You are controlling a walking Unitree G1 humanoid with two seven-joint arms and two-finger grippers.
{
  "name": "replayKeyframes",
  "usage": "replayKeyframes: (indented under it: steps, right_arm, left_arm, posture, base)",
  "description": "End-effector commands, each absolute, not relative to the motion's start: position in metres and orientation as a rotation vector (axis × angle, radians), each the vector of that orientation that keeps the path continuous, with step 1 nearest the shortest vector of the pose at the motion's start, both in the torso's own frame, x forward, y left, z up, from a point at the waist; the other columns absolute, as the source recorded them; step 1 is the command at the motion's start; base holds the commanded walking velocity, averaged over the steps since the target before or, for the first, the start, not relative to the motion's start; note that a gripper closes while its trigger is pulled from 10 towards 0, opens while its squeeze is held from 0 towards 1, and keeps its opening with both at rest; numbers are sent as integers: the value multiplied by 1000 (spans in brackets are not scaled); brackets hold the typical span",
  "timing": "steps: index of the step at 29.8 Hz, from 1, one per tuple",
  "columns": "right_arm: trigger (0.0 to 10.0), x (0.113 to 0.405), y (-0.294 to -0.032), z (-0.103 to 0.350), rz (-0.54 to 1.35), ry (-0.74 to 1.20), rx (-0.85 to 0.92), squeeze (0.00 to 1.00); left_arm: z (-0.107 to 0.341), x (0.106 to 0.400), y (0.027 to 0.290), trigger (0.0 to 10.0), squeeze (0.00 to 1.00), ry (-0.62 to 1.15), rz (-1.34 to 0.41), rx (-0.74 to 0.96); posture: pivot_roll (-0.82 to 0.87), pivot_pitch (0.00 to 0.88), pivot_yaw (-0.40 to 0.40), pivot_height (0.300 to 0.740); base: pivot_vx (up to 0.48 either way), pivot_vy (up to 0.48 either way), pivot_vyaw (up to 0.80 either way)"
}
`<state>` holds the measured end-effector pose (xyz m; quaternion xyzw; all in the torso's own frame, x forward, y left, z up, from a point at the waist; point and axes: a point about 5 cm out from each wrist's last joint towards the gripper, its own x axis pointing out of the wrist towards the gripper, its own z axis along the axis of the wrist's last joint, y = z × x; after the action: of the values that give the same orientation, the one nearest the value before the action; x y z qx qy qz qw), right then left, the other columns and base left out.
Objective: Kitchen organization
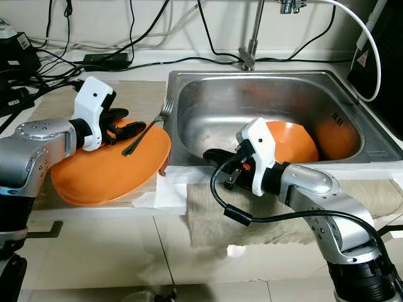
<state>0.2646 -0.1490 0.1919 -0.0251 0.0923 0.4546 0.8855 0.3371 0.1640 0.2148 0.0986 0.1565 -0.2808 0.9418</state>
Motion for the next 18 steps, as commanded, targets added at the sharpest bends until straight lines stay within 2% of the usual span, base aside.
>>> replayKeyframes:
  steps: [1,8,9,10,11,18]
  right_arm:
    - [10000,264,-148,189,948,194,-52,0]
    - [10000,264,-148,189,946,192,-56,0]
    - [10000,264,-148,189,946,192,-56,0]
    - [10000,264,-148,189,946,193,-56,0]
    - [10000,264,-148,189,946,193,-57,0]
    - [10000,264,-148,189,943,192,-59,0]
  left_arm:
    - [222,339,161,10000,1000,291,-577,211]
    - [223,338,158,10000,1000,278,-580,214]
    - [222,339,158,10000,200,280,-575,213]
    - [220,340,158,10000,200,290,-561,211]
    - [219,340,158,10000,0,292,-561,210]
    - [216,348,161,10000,0,295,-470,99]
  posture:
    - [20,1,35,740]
    - [19,0,35,740]
    - [19,0,35,740]
    - [17,3,34,740]
    - [17,3,34,740]
    - [17,5,33,740]
  base:
    - [0,0,0]
    - [0,0,0]
    - [0,0,0]
    - [0,0,0]
    - [0,0,0]
    - [0,0,0]
